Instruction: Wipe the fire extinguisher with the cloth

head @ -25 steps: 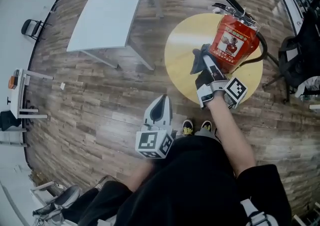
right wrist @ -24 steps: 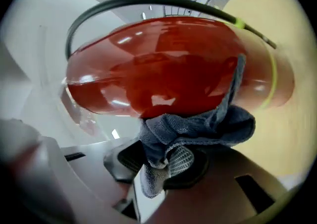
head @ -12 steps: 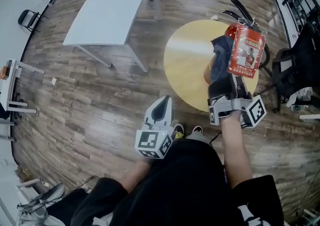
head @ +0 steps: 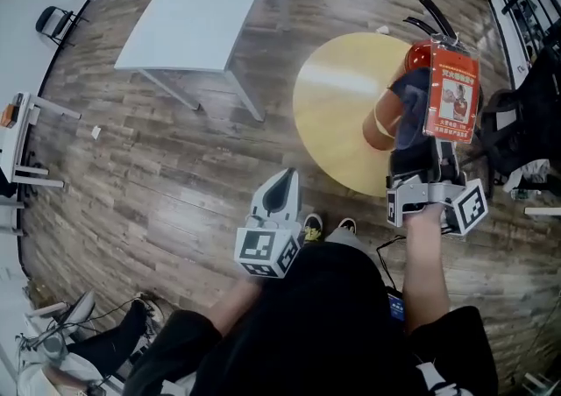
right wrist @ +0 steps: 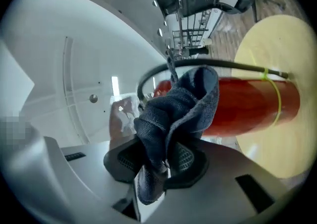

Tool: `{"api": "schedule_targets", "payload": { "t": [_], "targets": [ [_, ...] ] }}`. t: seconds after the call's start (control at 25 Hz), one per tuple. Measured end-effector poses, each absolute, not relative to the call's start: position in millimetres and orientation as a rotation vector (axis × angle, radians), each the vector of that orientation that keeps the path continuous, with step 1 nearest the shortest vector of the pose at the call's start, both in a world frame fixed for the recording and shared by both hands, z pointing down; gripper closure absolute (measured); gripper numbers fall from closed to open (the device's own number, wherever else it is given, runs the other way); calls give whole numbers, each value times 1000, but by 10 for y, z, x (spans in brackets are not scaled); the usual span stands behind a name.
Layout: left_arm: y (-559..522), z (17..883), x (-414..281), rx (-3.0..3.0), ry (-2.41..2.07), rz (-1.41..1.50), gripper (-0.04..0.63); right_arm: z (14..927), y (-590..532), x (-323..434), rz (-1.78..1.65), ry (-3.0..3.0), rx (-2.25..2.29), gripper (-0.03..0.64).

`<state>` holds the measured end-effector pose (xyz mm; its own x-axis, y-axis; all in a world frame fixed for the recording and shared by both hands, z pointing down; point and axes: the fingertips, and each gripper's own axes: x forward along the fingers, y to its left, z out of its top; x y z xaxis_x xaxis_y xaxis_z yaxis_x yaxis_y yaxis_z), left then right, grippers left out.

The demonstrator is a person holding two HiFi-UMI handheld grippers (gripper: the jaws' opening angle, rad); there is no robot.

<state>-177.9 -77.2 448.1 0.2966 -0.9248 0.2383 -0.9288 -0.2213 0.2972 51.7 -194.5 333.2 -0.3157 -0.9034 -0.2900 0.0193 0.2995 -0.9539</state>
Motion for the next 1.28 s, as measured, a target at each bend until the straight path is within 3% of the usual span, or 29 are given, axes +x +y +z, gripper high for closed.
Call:
{"api": "schedule_targets", "payload": {
  "t": [0.36,0.76,1.08,1.28],
  "targets": [
    [-606,4472,-1971,2158,-1732,48,572,3843,-2541,-87,-1188,1562,-894,509],
    [-451,4517,-2105,2120,-1766,80,572,6510,-2326,20,-1611,1641,-1551,509],
    [-525,4582,-2000,2134,-1693,34,572,6792,-1959,623,-1635,2039,-1754,511],
    [-631,4593,-1659,2184,-1591,35,571,6251,-2105,1260,-1247,2367,-1912,512]
  ]
}}
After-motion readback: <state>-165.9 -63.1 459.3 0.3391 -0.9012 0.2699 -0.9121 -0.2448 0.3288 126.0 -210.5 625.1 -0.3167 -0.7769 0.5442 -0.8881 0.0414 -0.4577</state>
